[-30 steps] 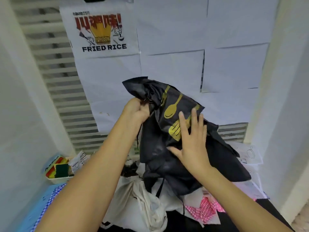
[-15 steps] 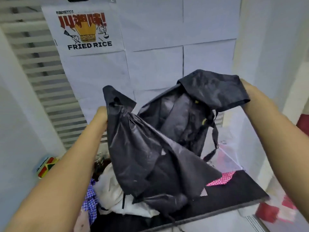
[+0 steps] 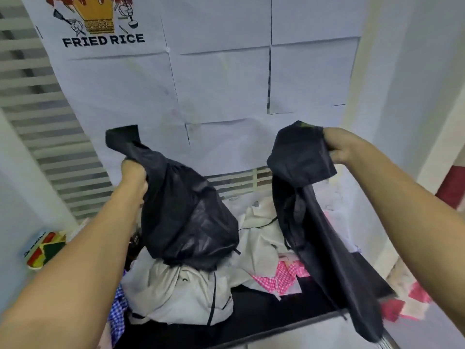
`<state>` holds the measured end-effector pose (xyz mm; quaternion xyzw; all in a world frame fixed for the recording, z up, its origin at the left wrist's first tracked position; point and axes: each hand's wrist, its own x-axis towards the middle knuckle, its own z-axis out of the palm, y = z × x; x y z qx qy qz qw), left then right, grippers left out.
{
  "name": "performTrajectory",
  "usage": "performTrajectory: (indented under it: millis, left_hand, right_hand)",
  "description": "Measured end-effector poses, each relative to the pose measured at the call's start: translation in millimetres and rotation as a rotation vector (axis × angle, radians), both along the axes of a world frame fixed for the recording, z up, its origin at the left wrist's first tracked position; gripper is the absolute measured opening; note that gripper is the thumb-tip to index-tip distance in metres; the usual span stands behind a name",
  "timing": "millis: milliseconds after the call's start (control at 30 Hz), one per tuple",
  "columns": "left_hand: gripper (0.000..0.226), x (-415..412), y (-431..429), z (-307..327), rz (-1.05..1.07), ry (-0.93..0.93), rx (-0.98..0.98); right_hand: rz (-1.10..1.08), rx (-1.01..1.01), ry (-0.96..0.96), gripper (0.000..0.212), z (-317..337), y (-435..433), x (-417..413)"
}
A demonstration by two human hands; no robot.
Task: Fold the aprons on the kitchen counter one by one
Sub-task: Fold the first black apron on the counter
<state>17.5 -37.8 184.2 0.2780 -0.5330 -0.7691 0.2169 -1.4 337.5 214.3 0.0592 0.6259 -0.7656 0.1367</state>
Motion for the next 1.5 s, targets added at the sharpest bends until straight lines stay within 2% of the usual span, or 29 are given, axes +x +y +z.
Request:
performTrajectory:
  millis: [33,100,133,200,233,267,333,400,467,500,567,600,633,667,700,733,767,833,867,933,1067,1100,1167,1267,1333,1400,1433,1500]
  left_hand:
    - [0.042,-11,0,-7,-0.047,-0.018,0.011]
    - [0.036,-20,13,-23,-0.069,-0.168,-0.123]
    - [0.031,-29,13,-37,-0.069,-0.263,-0.243]
    - [0.027,-37,22,-53,-0.191,-0.382,-0.280]
    - [0.034,-41,30,-56,-0.250,-0.383,-0.332]
    - [0.050,-42,39,-54,-0.303,-0.372,-0.484]
    - [0.090,-38,66,-44,-0.488,-0.225,-0.817]
    - [0.114,-30,96,-33,-0.746,0.026,-1.042]
    - [0.109,-26,116,-30,-0.930,0.126,-1.222]
    - [0.093,-27,122,-30,-0.954,0.188,-1.257]
    - [0.040,-29,130,-33,-0.932,0.299,-1.157]
    - [0.017,-29,135,-34,-0.913,0.294,-1.042]
    - [0.010,-27,140,-32,-0.925,0.249,-0.873]
    - [0.014,-27,143,-31,-0.949,0.177,-0.657]
    - [0.017,-25,145,-28,-0.983,0.105,-0.429]
    - [0.018,-26,146,-26,-0.999,0.056,-0.243]
    - [0.020,-25,146,-22,-0.989,0.017,-0.139]
    - [0.025,-22,149,-10,-0.910,-0.065,-0.141]
    - [0.028,-23,150,-8,-0.860,-0.090,-0.194]
    - [0.029,-21,158,-3,-0.812,-0.118,-0.267]
    - [0.031,-18,173,-13,-0.907,-0.192,-0.195]
    - [0.033,-17,174,-17,-0.942,-0.192,-0.181]
    - [0.034,-13,174,-26,-1.000,-0.179,-0.191]
    - [0.036,-6,167,-37,-0.976,-0.148,-0.236]
    - [0.036,-1,163,-42,-0.954,-0.127,-0.195]
    - [0.037,-1,162,-44,-0.872,-0.142,-0.120]
    - [0.037,-1,162,-45,-0.812,-0.156,-0.086]
    - [0.036,3,157,-51,-0.764,-0.201,-0.093]
  right_hand:
    - [0.009,0.049,0.025,0.016,4,-4,-4]
    - [0.036,0.131,0.061,0.019,9,-8,-12]
    - [0.070,0.131,0.057,0.020,12,-14,-10]
    - [0.111,0.114,0.037,0.022,14,-20,-16]
    - [0.134,0.093,0.031,0.024,14,-21,-22]
    - [0.163,0.095,0.018,0.028,14,-22,-25]
    - [0.209,0.220,0.007,0.041,14,-24,-31]
    - [0.196,0.436,0.039,0.039,17,-26,-34]
    - [0.149,0.475,0.062,0.038,21,-25,-36]
    - [0.162,0.413,0.045,0.044,21,-23,-38]
    - [0.214,0.337,0.050,0.058,25,-16,-35]
    - [0.213,0.277,0.061,0.061,26,-10,-32]
    - [0.156,0.241,0.091,0.058,28,-3,-31]
    - [0.104,0.160,0.108,0.046,30,7,-31]
    - [0.044,0.006,0.079,0.020,33,13,-33]
    - [0.002,-0.193,0.061,0.018,32,19,-33]
    - [-0.054,-0.372,0.056,0.047,25,27,-35]
    - [-0.127,-0.570,0.079,0.080,10,43,-40]
    - [-0.117,-0.558,0.094,0.092,3,46,-40]
    - [-0.012,-0.332,0.107,0.103,-14,42,-30]
    - [0.286,0.218,-0.033,0.090,-60,14,-17]
    - [0.331,0.302,-0.070,0.090,-73,8,-16]
    - [0.346,0.316,-0.123,0.090,-95,-3,-4]
    - [0.182,0.194,-0.090,0.068,-113,-15,16]
    - [-0.100,0.119,0.021,0.069,-125,-23,23]
    - [-0.379,0.166,0.165,0.064,-136,-33,35]
    - [-0.434,0.211,0.233,0.052,-140,-40,43]
    - [-0.362,0.267,0.294,0.024,-149,-56,66]
